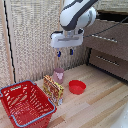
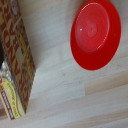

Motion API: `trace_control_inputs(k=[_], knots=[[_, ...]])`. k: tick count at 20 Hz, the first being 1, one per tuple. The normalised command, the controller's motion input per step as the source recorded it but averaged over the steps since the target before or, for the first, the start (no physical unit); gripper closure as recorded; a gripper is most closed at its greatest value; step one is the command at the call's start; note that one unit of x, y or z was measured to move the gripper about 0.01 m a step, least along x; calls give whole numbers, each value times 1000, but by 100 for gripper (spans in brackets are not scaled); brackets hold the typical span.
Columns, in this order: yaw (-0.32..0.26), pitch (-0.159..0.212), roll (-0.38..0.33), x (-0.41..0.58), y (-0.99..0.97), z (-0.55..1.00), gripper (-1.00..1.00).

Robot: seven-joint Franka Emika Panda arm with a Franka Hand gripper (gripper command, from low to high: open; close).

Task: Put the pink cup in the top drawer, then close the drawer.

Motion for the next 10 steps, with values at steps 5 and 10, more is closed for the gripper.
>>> trace_control_inputs(k=[5, 10], knots=[[-86, 9, 20, 306, -366, -145, -100], [-53, 0, 7, 518, -147, -214, -100]])
